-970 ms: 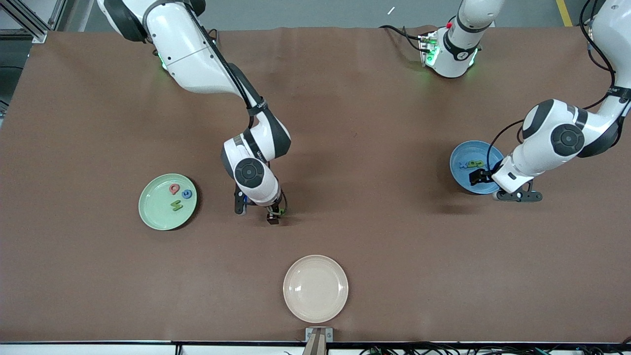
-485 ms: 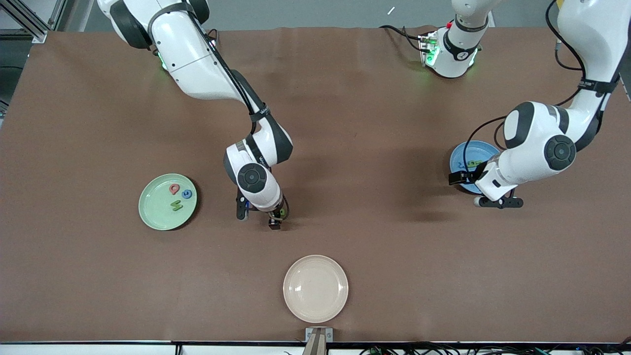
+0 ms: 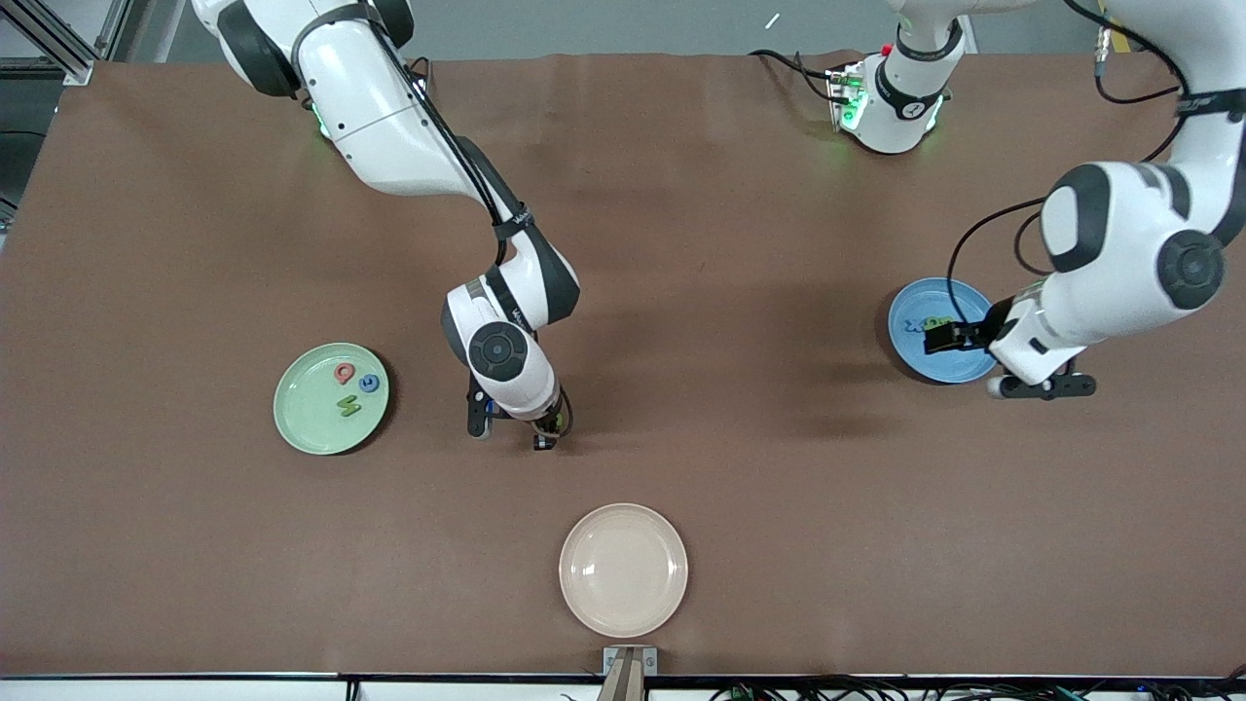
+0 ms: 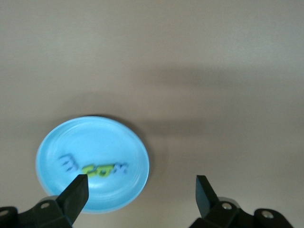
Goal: Sort upper and lower case letters into plates
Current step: 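Carry the B to the green plate while the left arm withdraws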
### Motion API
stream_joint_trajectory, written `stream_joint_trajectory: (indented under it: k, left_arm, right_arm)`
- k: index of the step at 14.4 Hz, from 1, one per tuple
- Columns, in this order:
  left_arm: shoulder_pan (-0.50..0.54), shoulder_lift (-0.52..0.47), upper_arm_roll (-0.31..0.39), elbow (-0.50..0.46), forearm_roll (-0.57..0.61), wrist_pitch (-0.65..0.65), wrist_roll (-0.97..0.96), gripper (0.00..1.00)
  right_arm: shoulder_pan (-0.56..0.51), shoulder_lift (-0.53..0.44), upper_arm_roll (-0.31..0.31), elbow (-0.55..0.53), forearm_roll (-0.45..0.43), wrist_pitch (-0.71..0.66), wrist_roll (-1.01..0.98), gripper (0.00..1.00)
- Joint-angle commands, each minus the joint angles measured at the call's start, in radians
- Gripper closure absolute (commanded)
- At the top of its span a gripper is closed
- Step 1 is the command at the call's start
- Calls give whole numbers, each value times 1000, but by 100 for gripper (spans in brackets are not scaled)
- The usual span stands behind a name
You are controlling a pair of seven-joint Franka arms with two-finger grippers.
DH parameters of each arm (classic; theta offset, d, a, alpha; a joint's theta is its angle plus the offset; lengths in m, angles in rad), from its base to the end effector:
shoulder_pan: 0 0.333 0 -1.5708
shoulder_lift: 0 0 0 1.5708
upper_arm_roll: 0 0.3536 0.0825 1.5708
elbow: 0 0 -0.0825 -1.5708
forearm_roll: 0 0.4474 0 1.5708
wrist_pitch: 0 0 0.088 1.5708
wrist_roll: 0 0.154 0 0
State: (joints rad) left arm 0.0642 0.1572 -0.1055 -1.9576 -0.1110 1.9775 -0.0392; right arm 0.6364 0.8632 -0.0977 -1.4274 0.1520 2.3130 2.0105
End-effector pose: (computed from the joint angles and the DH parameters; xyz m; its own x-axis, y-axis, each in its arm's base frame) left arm 0.6278 -0.0368 0.3451 0.9889 0.0409 -0.1431 0.0563 -0.9928 0.1057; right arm 0.6812 0.4300 0.1176 0.0329 -0.9983 -0.0479 -0.9994 -0.0326 -0.0067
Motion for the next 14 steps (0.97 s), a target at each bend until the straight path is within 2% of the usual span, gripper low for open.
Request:
stream_joint_trajectory:
  k: [1, 2, 4, 6, 9, 11, 14]
  left_arm:
    - [18, -48, 6, 125, -12, -175, -31, 1]
    - [61, -68, 1, 161, -13, -202, -31, 1]
    - [80, -123, 4, 178, -18, -204, -31, 1]
    - [106, -157, 4, 193, -16, -207, -34, 1]
    - [120, -223, 6, 198, -13, -233, -34, 1]
    - [173, -267, -9, 200, -10, -258, -33, 1]
    - [201, -335, 0, 201, -12, -313, -11, 1]
  right_arm:
    - [-26, -6, -1, -8, -22, -10, -8, 100]
    - [-43, -16, -1, -18, -20, -24, -50, 100]
    - [-73, -56, -1, -24, -20, -145, -169, 100]
    - [-113, -107, -13, -53, -22, -208, -280, 100]
    - [-184, -258, -19, -221, -26, -190, -470, 100]
    - [-237, -355, -19, -335, -26, -169, -599, 100]
    - [-297, -424, -39, -445, -83, -158, -743, 100]
